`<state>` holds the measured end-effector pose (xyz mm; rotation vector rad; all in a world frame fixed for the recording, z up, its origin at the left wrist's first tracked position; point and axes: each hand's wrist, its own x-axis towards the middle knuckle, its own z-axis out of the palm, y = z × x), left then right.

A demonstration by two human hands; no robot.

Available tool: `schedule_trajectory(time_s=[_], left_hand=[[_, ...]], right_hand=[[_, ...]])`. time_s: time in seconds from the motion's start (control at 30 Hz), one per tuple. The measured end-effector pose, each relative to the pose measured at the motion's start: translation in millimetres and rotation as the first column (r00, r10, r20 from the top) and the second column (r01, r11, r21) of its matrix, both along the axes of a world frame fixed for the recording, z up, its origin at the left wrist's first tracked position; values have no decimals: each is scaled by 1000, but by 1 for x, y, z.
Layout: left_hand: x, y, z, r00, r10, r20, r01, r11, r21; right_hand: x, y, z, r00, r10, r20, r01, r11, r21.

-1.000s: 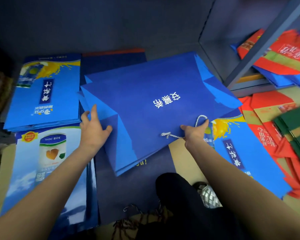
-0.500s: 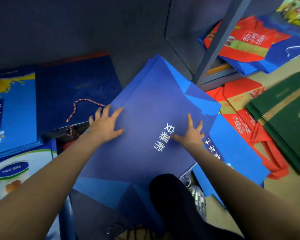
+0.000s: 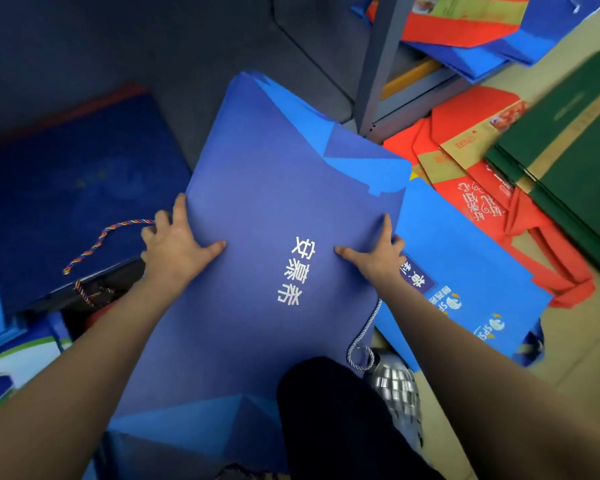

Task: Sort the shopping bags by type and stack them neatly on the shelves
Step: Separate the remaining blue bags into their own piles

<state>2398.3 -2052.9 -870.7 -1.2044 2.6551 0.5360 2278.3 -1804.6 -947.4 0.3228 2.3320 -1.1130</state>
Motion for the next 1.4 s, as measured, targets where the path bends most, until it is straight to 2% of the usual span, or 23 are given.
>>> schedule_trajectory(time_s=[0.13,0.27,0.37,0.53,0.67,0.73,0.8,0.9,1.0,1.07,1.13,1.3,1.4], left_hand=[[21,13,15,998,26,-51,-28,999,-33],[47,43,40,966,-34,-258,-16,982,-188],[62,57,61,922,-116,-368,45,980,-196],[65,73,107,909,-129,-396,56,980,-190],[66,102,145,772,-317,-550,142,931,-337],[69,118,162,679,-451,-580,209,875,-436],[70,127,175,624,-523,-581,262,840,-475],[62,132,195,651,-491,-579,288,865,-411],[39,144,211,715,-445,-539,303,892,-334],[16,153,221,719,-484,-499,331,869,-367],[-14,165,230,697,-544,-468,372,831,-413],[-115,211,247,680,-668,-303,515,729,-452],[-170,249,232,698,-697,-162,612,699,-369]], right_hand=[[12,11,1,998,-68,12,69,984,-163],[25,17,11,981,-166,99,192,903,-383],[29,23,25,973,-208,102,232,848,-476],[26,34,62,979,-201,7,166,784,-599],[16,57,90,967,-248,57,210,650,-731],[14,68,97,960,-262,100,240,586,-774],[16,77,105,954,-289,75,226,534,-815],[21,91,119,929,-369,-17,203,547,-812],[11,112,143,881,-430,-198,159,664,-731],[-4,131,160,853,-424,-304,150,757,-635],[-18,154,171,833,-429,-350,175,804,-568],[-49,206,172,758,-582,-294,400,771,-496],[-67,238,160,729,-654,-201,555,737,-385]])
